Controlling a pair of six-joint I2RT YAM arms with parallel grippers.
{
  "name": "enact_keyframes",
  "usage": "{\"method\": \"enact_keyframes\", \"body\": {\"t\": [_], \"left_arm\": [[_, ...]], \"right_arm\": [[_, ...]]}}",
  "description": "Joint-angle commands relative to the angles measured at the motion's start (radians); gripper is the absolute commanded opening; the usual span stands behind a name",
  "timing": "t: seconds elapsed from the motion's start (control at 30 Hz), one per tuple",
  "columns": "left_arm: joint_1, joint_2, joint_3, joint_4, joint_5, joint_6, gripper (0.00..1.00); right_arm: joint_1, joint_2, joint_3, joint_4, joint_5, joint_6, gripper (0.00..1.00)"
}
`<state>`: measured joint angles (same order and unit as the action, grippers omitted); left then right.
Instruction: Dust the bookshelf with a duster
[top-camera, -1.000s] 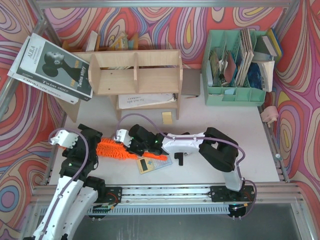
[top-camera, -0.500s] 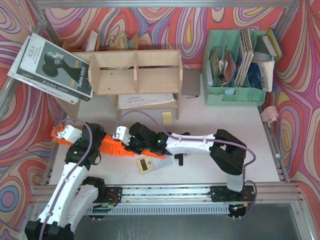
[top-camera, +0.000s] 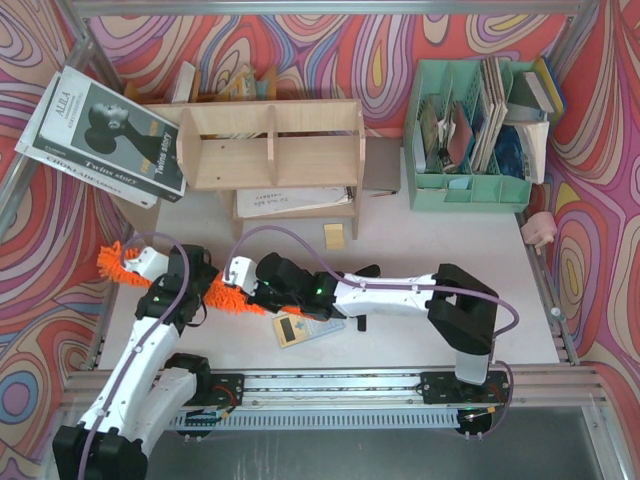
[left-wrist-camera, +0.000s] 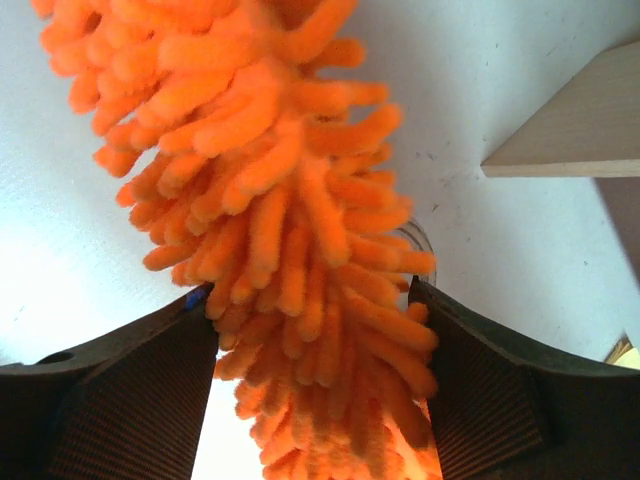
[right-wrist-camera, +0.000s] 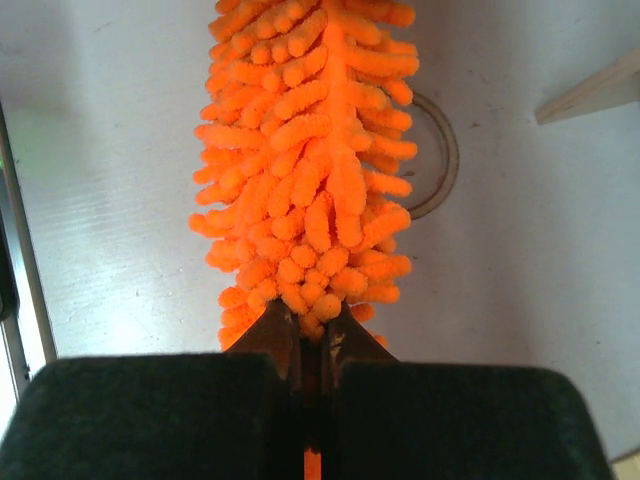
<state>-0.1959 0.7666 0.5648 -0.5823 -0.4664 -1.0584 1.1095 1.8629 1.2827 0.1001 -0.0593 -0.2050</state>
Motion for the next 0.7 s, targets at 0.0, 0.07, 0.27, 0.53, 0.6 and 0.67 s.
{"method": "enact_keyframes", "body": {"t": [0.0,0.07,0.27,0.53,0.6,0.67], "left_arm": [[0.007,-0.010,-0.031,0.012,0.024,0.005,0.68],[0.007,-0.018,-0.032,0.005,0.026,0.005,0.66],[0.007,-0.074,-0.034,-0.024,0.010,0.019,0.42],[0.006,-0.177,0.009,-0.086,-0.016,0.041,0.00],[0.007,-0.197,0.020,-0.097,-0.011,0.039,0.00],[0.007,-0.216,0.032,-0.111,-0.011,0.032,0.00]], "right_arm": [[0.020,-0.082,-0.016,0.138,0.091,0.026,0.00],[0.023,-0.086,-0.024,0.159,0.110,0.033,0.00],[0.040,-0.087,-0.018,0.161,0.118,0.047,0.00],[0.042,-0.141,-0.070,0.111,0.077,0.056,0.34],[0.042,-0.161,-0.080,0.087,0.062,0.063,0.45],[0.042,-0.187,-0.096,0.060,0.044,0.072,0.54]]}}
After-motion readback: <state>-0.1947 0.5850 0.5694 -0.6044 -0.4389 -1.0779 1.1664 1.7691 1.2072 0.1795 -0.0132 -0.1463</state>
